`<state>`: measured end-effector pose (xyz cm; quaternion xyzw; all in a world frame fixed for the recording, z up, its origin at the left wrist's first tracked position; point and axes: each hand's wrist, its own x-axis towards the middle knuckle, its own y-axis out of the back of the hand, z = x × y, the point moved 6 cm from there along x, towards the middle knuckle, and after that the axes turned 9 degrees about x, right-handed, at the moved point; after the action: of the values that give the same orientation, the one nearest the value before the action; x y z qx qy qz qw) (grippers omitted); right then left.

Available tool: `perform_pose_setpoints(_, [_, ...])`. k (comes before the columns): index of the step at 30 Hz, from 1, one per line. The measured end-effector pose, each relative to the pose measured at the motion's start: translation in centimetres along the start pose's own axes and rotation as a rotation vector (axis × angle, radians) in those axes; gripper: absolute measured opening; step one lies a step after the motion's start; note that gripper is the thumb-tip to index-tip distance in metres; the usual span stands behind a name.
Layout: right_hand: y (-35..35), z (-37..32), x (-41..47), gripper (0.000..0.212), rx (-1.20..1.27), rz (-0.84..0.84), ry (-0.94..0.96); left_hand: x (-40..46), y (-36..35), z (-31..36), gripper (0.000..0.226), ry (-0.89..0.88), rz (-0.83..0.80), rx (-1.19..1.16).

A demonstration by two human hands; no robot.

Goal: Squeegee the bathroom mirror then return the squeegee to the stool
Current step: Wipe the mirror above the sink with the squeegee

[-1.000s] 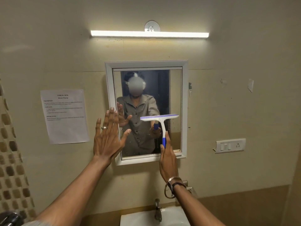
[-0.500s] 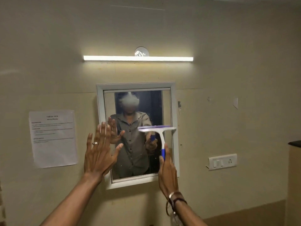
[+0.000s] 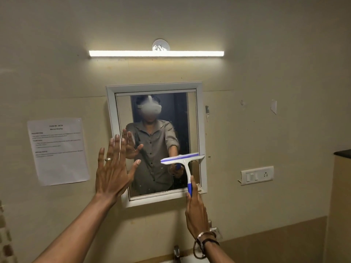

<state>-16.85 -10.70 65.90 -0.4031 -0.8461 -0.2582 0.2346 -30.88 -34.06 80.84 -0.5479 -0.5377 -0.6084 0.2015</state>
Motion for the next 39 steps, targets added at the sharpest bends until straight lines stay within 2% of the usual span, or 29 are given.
perform_pose_setpoints(4, [-0.6,2.6,-2.1,0.061,-0.062,-0.04,-0.084,-1.2,-0.2,0.3,0.092,0.003,-0.021,0.026])
perform_pose_setpoints(9, [-0.4,2.2,-3.6,0.059,-0.057,-0.028,-0.024,-1.8,0.2,-0.7,0.091,0.025,-0.051,0.042])
perform_pose_setpoints(12, [-0.5,-1.2,-2.5,0.063,0.076,0.006,0.028,-1.9,0.6,-1.9,0.091,0.037,-0.051,0.039])
perform_pose_setpoints(14, [-0.9,-5.0,-0.7,0.059,0.164,0.011,0.078,-1.8,0.8,-2.8,0.092,0.047,-0.058,0.069])
perform_pose_setpoints(19, [-3.3,-10.7,4.1,0.063,0.125,0.057,0.136,-1.8,1.0,-4.7,0.091,0.081,-0.09,0.108])
perform_pose_setpoints(26, [-6.0,-7.3,0.4,0.061,0.146,0.001,0.108,-3.6,1.0,-7.0,0.091,0.094,-0.119,0.156])
perform_pose_setpoints(30, [-6.9,-3.9,-3.9,0.071,0.101,-0.015,0.078,-4.9,0.6,-7.9,0.09,0.105,-0.134,0.175])
perform_pose_setpoints(33, [-7.4,-2.1,-6.7,0.06,0.071,-0.033,0.029,-5.5,0.4,-8.1,0.09,0.097,-0.137,0.195])
perform_pose_setpoints(39, [-8.2,-6.6,-3.7,0.061,0.129,0.009,0.093,-6.0,0.9,-8.8,0.09,0.104,-0.134,0.201])
